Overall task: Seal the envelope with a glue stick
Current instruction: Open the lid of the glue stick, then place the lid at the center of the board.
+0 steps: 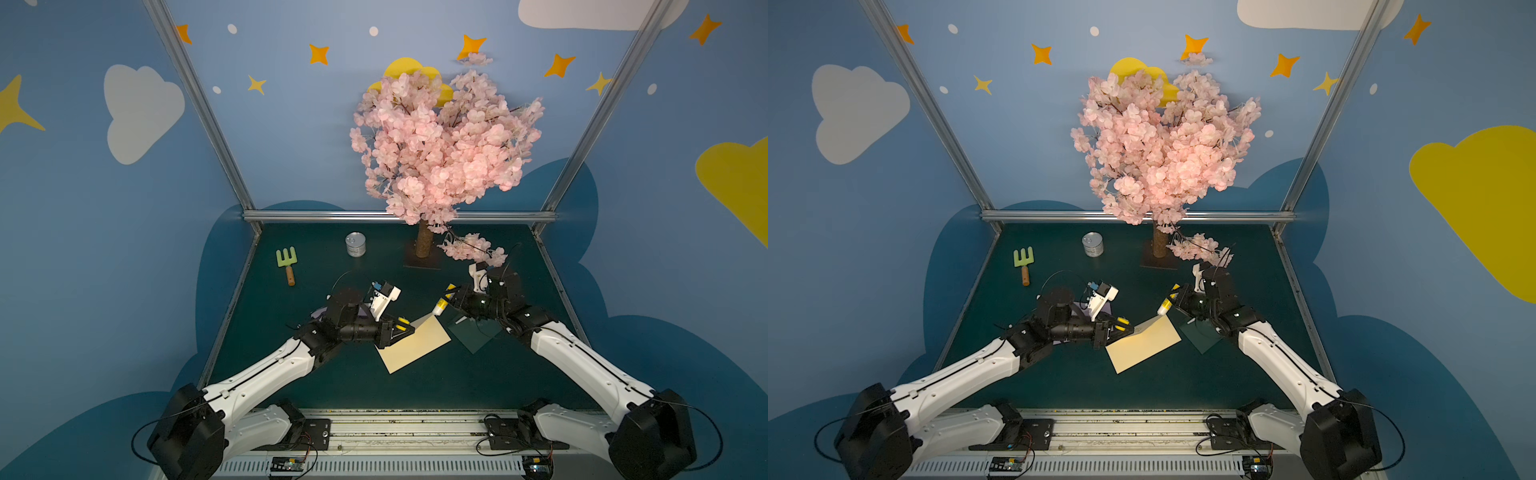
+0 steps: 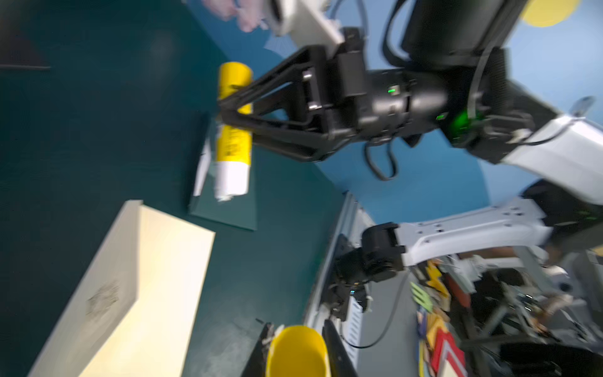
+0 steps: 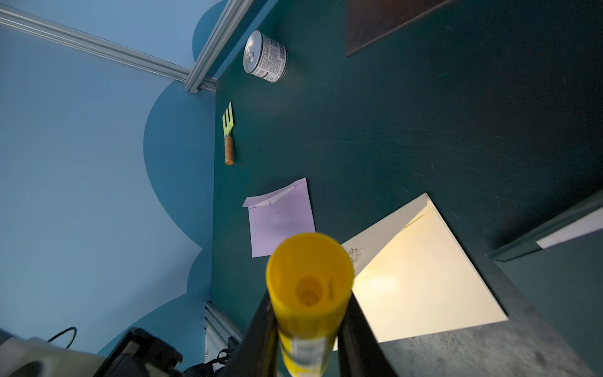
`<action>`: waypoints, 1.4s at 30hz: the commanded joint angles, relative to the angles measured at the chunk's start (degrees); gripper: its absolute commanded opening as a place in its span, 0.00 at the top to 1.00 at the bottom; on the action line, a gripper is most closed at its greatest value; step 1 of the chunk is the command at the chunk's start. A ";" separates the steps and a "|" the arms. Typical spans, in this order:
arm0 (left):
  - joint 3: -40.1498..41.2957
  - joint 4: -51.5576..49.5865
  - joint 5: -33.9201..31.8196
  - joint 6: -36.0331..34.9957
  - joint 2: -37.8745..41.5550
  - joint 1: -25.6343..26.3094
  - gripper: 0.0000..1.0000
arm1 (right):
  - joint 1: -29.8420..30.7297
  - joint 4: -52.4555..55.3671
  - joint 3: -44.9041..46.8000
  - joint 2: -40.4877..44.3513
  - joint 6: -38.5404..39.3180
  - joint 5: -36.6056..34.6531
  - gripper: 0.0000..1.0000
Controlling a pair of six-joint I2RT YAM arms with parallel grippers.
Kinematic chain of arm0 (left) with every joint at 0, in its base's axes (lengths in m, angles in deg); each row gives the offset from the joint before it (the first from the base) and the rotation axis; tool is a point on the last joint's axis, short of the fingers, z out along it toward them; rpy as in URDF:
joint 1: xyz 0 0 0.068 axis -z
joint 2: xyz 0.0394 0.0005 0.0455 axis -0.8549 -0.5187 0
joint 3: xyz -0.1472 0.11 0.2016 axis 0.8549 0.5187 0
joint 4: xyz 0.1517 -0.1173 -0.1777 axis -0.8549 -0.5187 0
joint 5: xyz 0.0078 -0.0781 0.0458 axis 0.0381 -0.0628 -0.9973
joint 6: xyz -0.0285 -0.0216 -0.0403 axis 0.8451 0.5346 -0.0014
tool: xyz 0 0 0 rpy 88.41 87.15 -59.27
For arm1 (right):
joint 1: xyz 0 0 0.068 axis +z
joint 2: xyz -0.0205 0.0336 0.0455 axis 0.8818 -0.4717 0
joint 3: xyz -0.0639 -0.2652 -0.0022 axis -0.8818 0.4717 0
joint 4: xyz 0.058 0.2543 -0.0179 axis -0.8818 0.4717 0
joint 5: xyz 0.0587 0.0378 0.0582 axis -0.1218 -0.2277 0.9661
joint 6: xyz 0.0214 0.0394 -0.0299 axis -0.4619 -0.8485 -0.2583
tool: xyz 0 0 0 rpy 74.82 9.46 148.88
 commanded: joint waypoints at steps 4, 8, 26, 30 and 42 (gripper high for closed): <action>5.76 3.15 -28.56 -2.64 -0.96 1.13 0.94 | -0.75 2.89 -1.98 -0.12 0.65 0.95 1.00; 3.08 -9.43 -43.27 3.77 -3.64 2.33 0.94 | -0.94 3.45 -1.45 -0.23 0.35 1.12 1.00; 28.53 24.11 -55.79 3.89 -14.54 8.38 0.91 | -1.19 8.79 -1.53 -0.22 1.35 4.17 1.00; 28.93 32.28 -55.21 0.81 -22.06 10.14 0.87 | -1.24 9.06 -0.28 1.54 1.50 3.58 1.00; 27.69 35.90 -53.89 4.51 -30.62 16.70 0.51 | -2.51 10.11 1.58 5.21 2.45 2.63 1.00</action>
